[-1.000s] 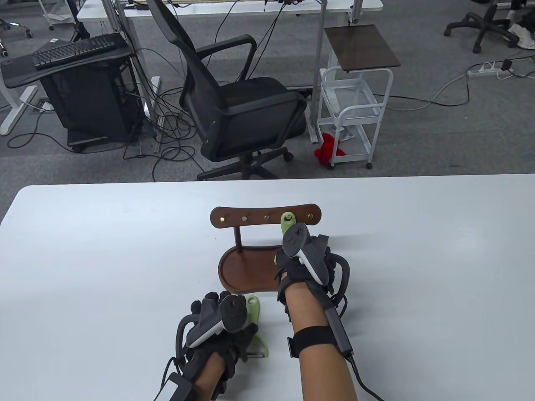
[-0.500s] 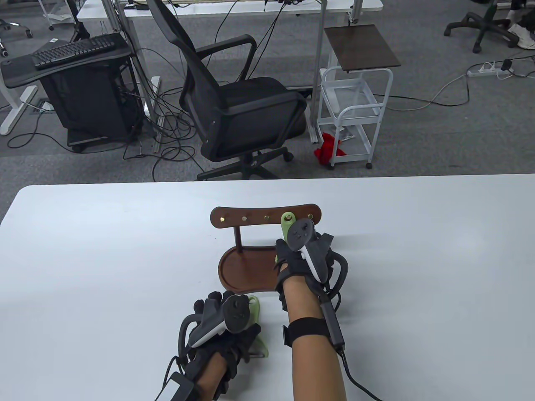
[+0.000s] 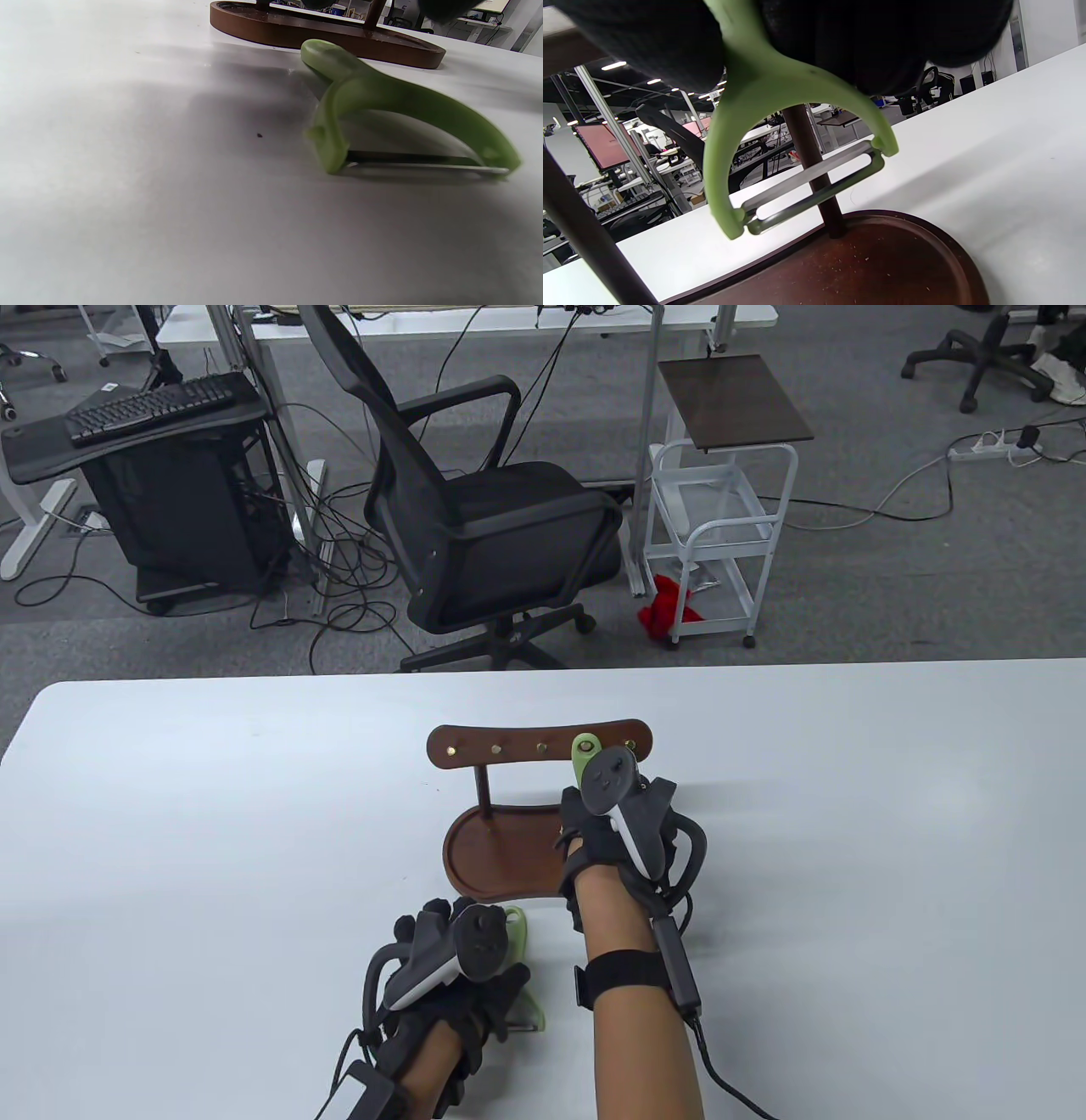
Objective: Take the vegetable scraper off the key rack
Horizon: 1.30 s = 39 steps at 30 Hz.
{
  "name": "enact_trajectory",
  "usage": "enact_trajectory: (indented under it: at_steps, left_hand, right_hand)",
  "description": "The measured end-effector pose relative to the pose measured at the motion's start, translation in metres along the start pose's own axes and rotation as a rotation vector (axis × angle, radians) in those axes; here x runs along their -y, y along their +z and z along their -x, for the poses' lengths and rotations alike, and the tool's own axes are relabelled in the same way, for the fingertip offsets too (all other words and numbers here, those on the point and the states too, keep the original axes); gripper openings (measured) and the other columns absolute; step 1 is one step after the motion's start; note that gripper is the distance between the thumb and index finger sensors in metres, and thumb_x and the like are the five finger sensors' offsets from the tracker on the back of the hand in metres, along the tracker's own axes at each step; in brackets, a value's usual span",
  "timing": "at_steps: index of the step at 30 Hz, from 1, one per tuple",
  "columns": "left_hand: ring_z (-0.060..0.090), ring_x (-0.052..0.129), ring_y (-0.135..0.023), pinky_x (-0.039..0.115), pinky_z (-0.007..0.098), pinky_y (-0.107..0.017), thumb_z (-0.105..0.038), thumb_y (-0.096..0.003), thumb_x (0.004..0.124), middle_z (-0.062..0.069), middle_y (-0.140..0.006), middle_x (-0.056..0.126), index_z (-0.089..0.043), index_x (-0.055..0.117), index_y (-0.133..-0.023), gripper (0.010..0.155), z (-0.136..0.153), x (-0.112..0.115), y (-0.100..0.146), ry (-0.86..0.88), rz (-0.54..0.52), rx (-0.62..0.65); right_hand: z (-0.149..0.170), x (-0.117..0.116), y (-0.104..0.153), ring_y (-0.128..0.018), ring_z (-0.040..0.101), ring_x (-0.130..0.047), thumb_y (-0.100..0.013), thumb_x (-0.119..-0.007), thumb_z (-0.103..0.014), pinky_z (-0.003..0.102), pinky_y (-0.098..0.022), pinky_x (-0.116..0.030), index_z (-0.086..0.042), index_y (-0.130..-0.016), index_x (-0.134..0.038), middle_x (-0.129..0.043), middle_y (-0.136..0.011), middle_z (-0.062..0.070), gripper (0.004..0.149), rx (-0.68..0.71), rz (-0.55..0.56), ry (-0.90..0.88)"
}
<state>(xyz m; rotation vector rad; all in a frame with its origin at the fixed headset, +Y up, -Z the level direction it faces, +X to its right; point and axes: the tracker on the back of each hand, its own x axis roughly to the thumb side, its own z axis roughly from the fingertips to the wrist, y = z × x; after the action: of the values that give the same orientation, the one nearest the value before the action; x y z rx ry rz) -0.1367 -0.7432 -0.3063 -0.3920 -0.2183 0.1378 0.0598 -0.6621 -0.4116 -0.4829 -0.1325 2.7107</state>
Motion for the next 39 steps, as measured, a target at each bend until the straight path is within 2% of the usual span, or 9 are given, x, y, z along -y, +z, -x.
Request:
enact_trajectory:
  at_steps: [18,26,39]
  left_hand:
    - [0.055,0.014,-0.106,0.013,0.077,-0.066,-0.056,-0.0530,0.064,0.018,-0.116,0.018,-0.022,0.030,-0.113,0.077,0.001,-0.002,0.001,0.010,-0.012,0.005]
    - [0.055,0.014,-0.106,0.013,0.077,-0.066,-0.056,-0.0530,0.064,0.018,-0.116,0.018,-0.022,0.030,-0.113,0.077,0.000,-0.001,0.004,-0.006,-0.022,0.010]
    - [0.054,0.014,-0.107,0.013,0.077,-0.066,-0.056,-0.0529,0.064,0.018,-0.116,0.019,-0.022,0.030,-0.113,0.077,-0.001,-0.001,0.008,-0.033,-0.045,0.007]
  right_hand:
    - [0.009,0.004,0.017,-0.061,0.037,-0.086,-0.042,-0.082,-0.051,0.052,-0.043,-0.075,-0.014,-0.080,-0.077,-0.084,-0.081,0.015,0.054,0.063,0.027,0.009]
    - [0.012,0.009,0.045,-0.059,0.037,-0.087,-0.042,-0.082,-0.051,0.052,-0.042,-0.075,-0.014,-0.080,-0.078,-0.085,-0.080,0.015,0.053,0.095,0.013,0.016]
    - [0.040,0.014,0.085,-0.055,0.036,-0.089,-0.042,-0.081,-0.052,0.051,-0.039,-0.078,-0.013,-0.078,-0.079,-0.087,-0.076,0.016,0.053,0.100,-0.008,-0.009]
